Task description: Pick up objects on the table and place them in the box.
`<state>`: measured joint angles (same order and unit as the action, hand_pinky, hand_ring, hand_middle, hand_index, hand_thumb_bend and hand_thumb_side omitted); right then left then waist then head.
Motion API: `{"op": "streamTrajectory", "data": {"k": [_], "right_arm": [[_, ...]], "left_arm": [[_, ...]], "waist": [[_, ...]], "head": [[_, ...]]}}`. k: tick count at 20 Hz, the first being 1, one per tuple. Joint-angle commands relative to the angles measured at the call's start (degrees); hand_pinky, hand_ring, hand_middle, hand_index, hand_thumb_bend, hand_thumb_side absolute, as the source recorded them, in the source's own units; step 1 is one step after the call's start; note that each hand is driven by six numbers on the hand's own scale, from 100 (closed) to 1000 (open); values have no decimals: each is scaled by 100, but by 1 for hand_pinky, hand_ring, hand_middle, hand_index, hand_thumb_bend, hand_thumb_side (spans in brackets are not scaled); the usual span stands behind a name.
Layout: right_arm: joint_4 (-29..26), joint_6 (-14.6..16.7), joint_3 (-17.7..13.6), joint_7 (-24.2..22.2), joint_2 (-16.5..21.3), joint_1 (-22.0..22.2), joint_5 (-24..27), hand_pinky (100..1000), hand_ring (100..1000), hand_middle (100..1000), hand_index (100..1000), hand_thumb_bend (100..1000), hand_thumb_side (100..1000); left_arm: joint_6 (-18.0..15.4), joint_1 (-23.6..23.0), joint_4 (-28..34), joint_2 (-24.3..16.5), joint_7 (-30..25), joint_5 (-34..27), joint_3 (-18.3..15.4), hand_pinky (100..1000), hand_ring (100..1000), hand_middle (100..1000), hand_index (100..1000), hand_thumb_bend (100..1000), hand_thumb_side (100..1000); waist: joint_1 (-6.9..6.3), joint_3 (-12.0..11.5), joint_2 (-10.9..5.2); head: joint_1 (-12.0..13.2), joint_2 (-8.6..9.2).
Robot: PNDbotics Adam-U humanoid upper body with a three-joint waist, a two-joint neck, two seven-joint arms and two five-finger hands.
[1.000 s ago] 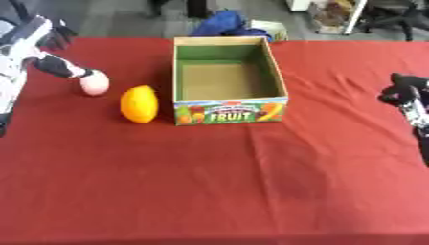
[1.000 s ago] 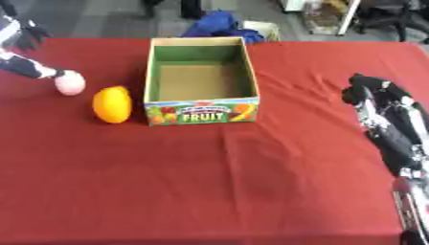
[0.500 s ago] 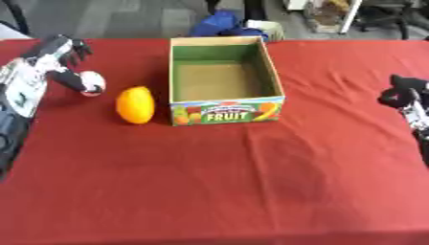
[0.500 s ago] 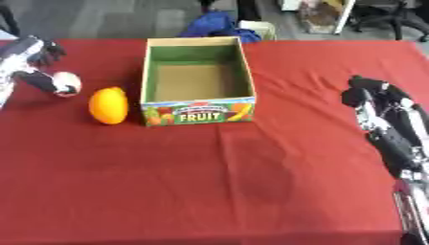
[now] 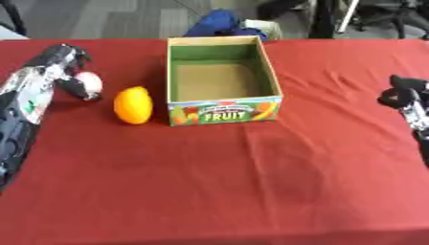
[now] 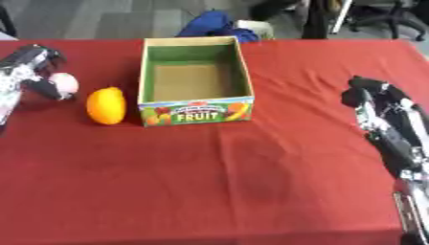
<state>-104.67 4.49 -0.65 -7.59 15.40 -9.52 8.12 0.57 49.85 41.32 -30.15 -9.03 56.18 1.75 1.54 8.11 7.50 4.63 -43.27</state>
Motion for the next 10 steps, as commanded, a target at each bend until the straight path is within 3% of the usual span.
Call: {"op": "streamTrajectory", "data": {"k": [1,5,10], "right_arm": [[-72,11,-17,-20,107,-50,1,816,1000,588,737,100,424],[-66,10,-17,-24,103,-52,-2,816,1000,588,737,100,425],[-63,13,-25,-23,105,-49,-6,816,1000,588,737,100,425]], "left_arm": [[80,70,44,-80,128,163,-61,619,541,537,735,664,138],[140,50,30,-76,316,318,-71,577,488,469,671,586,115],[245,23,26,-75,825,425,-94,485,362,257,446,417,102]], "waist": [[-6,3,-62],[-8,4,-59],[-7,9,-57]], "head": [[-4,0],[-8,6],[-14,7]]}}
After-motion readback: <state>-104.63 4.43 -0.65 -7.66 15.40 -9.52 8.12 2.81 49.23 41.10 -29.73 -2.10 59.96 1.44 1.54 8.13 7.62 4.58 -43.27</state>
